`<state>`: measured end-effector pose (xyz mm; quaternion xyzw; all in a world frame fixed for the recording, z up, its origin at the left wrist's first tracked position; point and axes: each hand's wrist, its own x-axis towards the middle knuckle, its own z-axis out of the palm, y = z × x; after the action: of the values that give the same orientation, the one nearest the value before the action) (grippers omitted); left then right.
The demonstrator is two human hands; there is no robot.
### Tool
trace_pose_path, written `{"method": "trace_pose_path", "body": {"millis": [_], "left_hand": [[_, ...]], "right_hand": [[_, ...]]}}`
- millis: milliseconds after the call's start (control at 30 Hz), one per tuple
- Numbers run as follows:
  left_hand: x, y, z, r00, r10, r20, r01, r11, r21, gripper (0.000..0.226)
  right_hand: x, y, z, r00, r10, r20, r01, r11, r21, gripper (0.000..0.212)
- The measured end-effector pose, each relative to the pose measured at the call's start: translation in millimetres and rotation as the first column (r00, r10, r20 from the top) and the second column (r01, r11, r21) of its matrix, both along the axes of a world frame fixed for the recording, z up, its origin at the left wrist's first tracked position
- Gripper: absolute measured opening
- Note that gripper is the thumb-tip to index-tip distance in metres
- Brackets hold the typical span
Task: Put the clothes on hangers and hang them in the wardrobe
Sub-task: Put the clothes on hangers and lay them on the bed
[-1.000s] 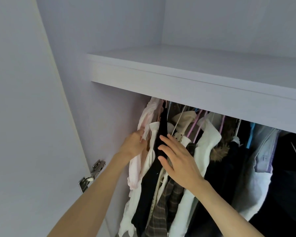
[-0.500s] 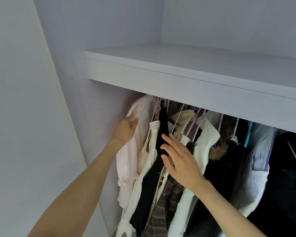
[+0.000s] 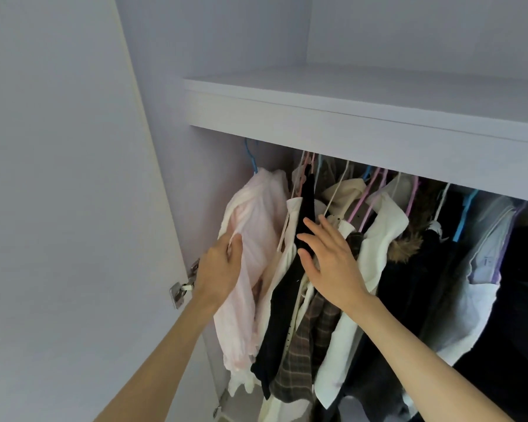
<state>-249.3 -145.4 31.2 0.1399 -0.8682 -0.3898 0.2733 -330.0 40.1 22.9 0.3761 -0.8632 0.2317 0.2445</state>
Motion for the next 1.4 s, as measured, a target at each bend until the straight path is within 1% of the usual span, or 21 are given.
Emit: {"method": "trace_pose_path", "body": {"millis": [67,100,133,167,233,267,300,333,400,467,533,600,667,733,800,933,1033,1200,1300,1333,1400], "left_hand": [[23.5,4.2,-6.0,0.999,0.050,-0.015,-0.050,0.999,-0.014,0.035],[36.7,8.3,-8.8,0.997,0.071,-0.013,-0.071,0.997,-0.019,0.033],[50.9,13.1,-12.5,0.996,0.084,0.004,-0.084,0.996,-0.021,0.033],[66.9,19.2,-16.4,0.996,0.088,0.024,-0.088,0.996,-0.021,0.034],[100.6,36.5,-22.8,0.992,0.085,0.096,-0.083,0.996,-0.033,0.034],[118.1,47.6,-25.6,0.984,0.094,0.153,-0.086,0.995,-0.059,0.031],[135.0,59.2,-28.4,0.973,0.103,0.208,-0.086,0.992,-0.090,0.028],[151.6,70.4,-31.8,0.962,0.113,0.250,-0.087,0.990,-0.110,0.024],[182.9,91.0,-37.0,0.946,0.098,0.310,-0.073,0.993,-0.091,0.017],[215.1,104.2,-39.5,0.922,0.065,0.381,-0.018,0.992,-0.126,0.025],[247.7,111.4,-40.7,0.909,0.083,0.408,0.017,0.972,-0.236,0.038],[285.9,112.7,-39.8,0.948,0.159,0.276,-0.068,0.947,-0.313,0.045],[324.6,104.3,-43.0,0.952,0.284,0.113,-0.237,0.918,-0.318,0.038],[370.6,90.0,-50.7,0.892,0.447,0.063,-0.413,0.863,-0.290,0.029],[410.5,74.3,-63.6,0.853,0.510,0.111,-0.468,0.842,-0.269,0.027],[471.2,54.8,-88.1,0.802,0.558,0.215,-0.479,0.815,-0.327,0.055],[514.7,54.1,-89.3,0.797,0.567,0.208,-0.449,0.787,-0.424,0.051],[613.2,91.0,-71.7,0.712,0.697,0.084,-0.667,0.709,-0.231,0.012],[674.7,115.4,-64.7,0.593,0.803,0.059,-0.795,0.596,-0.114,0.005],[694.6,121.7,-62.0,0.528,0.848,0.044,-0.842,0.530,-0.099,0.017],[729.1,134.8,-52.7,0.441,0.896,0.044,-0.894,0.443,-0.068,0.018]], "right_hand": [[15.9,-13.1,7.5,0.999,0.020,-0.037,-0.025,0.990,-0.140,0.032],[29.6,-21.3,14.3,0.999,0.047,0.025,-0.040,0.976,-0.212,0.028],[44.0,-30.3,21.1,0.982,0.096,0.162,-0.049,0.961,-0.274,0.026],[57.8,-39.8,28.5,0.921,0.162,0.355,-0.051,0.952,-0.302,0.026],[80.2,-57.8,37.6,0.653,0.228,0.722,-0.027,0.960,-0.279,0.034],[92.0,-64.2,37.8,0.535,0.254,0.806,-0.014,0.956,-0.293,0.035],[103.8,-68.2,35.7,0.461,0.283,0.841,-0.004,0.949,-0.317,0.032],[116.5,-69.7,32.6,0.435,0.290,0.852,-0.003,0.947,-0.320,0.026],[140.8,-65.5,22.2,0.489,0.238,0.839,-0.072,0.970,-0.233,0.015],[163.6,-58.8,8.3,0.532,0.228,0.816,-0.190,0.971,-0.147,0.016],[186.0,-52.4,-0.5,0.522,0.234,0.820,-0.315,0.946,-0.070,0.019],[205.4,-46.4,-6.8,0.491,0.252,0.834,-0.434,0.901,-0.017,0.022],[217.1,-36.0,-10.2,0.457,0.274,0.846,-0.502,0.865,-0.008,0.025],[235.8,-27.9,-13.4,0.416,0.305,0.856,-0.593,0.805,0.002,0.026],[257.4,-20.8,-12.3,0.370,0.318,0.873,-0.695,0.718,0.033,0.024],[310.6,-24.3,9.5,0.308,0.410,0.858,-0.881,0.463,0.095,0.032],[347.0,-38.2,21.9,0.217,0.457,0.863,-0.942,0.329,0.063,0.022],[421.9,-55.9,29.0,0.041,0.413,0.910,-0.983,0.182,-0.038,0.024],[468.6,-66.3,32.3,-0.115,0.381,0.918,-0.956,0.209,-0.206,0.015],[484.3,-70.8,33.4,-0.172,0.388,0.905,-0.938,0.217,-0.271,0.018],[519.3,-77.3,33.5,-0.233,0.454,0.860,-0.918,0.189,-0.349,0.022]]}}
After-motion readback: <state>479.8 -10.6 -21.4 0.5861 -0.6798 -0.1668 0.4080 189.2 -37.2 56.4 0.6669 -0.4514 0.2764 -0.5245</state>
